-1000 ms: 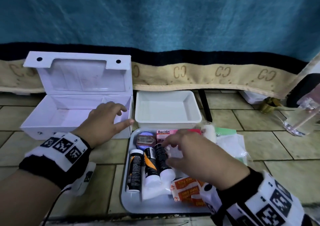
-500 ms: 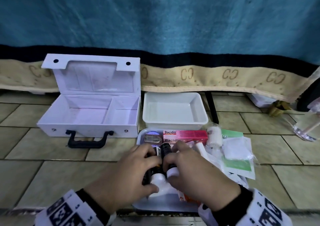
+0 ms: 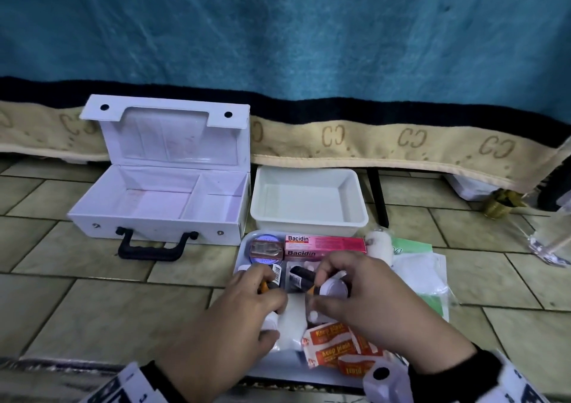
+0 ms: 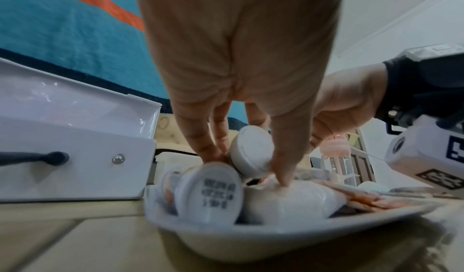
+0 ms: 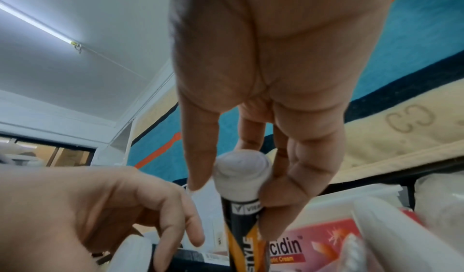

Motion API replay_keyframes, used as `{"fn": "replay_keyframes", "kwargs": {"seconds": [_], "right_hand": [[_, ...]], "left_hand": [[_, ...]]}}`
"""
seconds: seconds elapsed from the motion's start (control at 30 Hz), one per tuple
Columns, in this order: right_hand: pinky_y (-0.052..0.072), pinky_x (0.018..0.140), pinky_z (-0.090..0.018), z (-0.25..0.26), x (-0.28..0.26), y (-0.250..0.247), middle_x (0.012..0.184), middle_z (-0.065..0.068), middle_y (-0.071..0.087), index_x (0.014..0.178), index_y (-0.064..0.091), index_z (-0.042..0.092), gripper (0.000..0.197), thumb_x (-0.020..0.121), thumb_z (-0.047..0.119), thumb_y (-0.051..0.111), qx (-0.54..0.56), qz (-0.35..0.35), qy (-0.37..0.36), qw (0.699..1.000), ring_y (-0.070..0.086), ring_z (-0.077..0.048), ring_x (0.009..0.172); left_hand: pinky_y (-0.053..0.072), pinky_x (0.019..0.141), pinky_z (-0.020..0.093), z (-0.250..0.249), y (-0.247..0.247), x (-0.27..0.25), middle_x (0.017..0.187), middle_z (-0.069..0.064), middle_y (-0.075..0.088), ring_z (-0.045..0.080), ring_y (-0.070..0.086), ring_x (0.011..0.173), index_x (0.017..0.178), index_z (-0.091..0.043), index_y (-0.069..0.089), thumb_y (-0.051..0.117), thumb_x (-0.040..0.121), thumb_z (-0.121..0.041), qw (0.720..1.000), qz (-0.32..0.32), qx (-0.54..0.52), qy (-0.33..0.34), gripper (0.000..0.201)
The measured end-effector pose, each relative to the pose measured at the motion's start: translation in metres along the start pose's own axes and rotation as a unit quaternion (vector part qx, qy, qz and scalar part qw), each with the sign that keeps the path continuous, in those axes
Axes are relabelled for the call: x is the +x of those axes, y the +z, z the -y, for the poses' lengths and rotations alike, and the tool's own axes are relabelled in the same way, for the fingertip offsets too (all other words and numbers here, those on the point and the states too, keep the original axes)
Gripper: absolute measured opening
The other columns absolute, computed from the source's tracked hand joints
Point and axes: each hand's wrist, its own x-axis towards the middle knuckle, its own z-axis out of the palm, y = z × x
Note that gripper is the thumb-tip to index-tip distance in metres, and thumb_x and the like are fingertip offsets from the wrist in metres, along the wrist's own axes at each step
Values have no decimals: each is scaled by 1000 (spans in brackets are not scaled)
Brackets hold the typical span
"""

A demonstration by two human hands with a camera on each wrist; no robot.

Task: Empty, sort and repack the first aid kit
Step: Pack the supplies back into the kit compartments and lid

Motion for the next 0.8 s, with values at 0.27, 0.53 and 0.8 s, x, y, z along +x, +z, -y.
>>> {"fn": "replay_keyframes", "kwargs": {"seconds": [0.27, 0.53, 0.8], "right_hand": [[36, 50, -20, -12, -4, -20, 62, 1, 60, 79, 61, 28, 15, 73, 25, 75, 121, -48, 17, 991, 45, -6, 47], [31, 57, -26, 31, 7, 0, 63, -31, 51, 74, 63, 27, 32, 55, 41, 85, 251, -90, 15, 964, 45, -19, 55], [33, 57, -24, 131, 62, 83, 70, -23, 61, 74, 63, 18, 47, 46, 48, 87, 389, -111, 19, 914, 44, -19, 62]], "left_hand": [[36, 70, 4, -8, -23, -5, 90, -21, 47, -2, 52, 84, 77, -31, 52, 69, 71, -5, 985, -164, -40, -38, 32], [41, 68, 0, 53, -90, -29, 97, -15, 56, -1, 56, 87, 82, -39, 64, 74, 75, -11, 920, -382, -57, -67, 31], [53, 70, 22, 193, -159, -39, 94, -10, 54, 20, 62, 82, 78, -39, 62, 75, 75, -11, 905, -380, -145, -123, 32]]}}
